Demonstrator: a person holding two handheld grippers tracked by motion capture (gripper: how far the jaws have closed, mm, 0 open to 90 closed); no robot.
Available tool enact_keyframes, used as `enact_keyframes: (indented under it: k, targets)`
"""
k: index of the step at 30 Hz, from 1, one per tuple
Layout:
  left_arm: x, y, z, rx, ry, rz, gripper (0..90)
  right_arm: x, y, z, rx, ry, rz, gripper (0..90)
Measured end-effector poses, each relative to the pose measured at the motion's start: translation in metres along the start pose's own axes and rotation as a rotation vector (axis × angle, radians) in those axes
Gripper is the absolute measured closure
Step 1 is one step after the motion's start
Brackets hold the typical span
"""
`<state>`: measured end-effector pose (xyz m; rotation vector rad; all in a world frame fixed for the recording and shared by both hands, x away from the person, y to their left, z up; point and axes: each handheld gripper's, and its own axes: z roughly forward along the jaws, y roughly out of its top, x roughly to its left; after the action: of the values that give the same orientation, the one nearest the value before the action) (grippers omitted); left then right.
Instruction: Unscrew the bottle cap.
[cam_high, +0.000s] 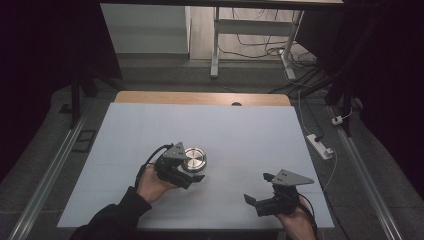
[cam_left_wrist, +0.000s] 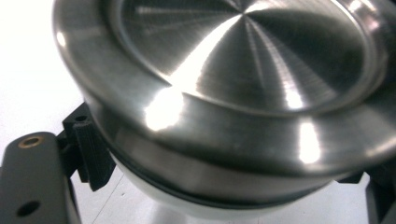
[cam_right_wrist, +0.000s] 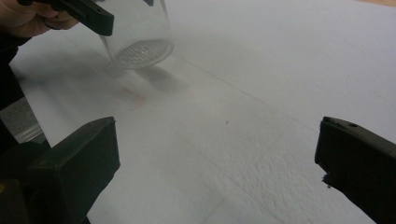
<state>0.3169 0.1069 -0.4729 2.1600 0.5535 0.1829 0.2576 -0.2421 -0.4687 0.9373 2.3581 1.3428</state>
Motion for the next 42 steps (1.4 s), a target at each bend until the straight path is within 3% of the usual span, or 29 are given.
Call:
enact_keyframes:
  k: [18, 26, 42]
  targets:
    - [-0.004, 0.001, 0.001, -0.009, 0.0, 0.008, 15.2, 0.025, 0.041, 0.035, 0.021, 0.137, -0.075, 0.0]
    - [-0.006, 0.001, 0.001, -0.013, -0.003, 0.014, 15.2, 0.035, 0.06, 0.054, 0.047, 0.152, -0.104, 0.0]
    - [-0.007, 0.001, 0.002, -0.009, -0.008, 0.019, 15.2, 0.056, 0.098, 0.08, 0.041, 0.205, -0.172, 0.0]
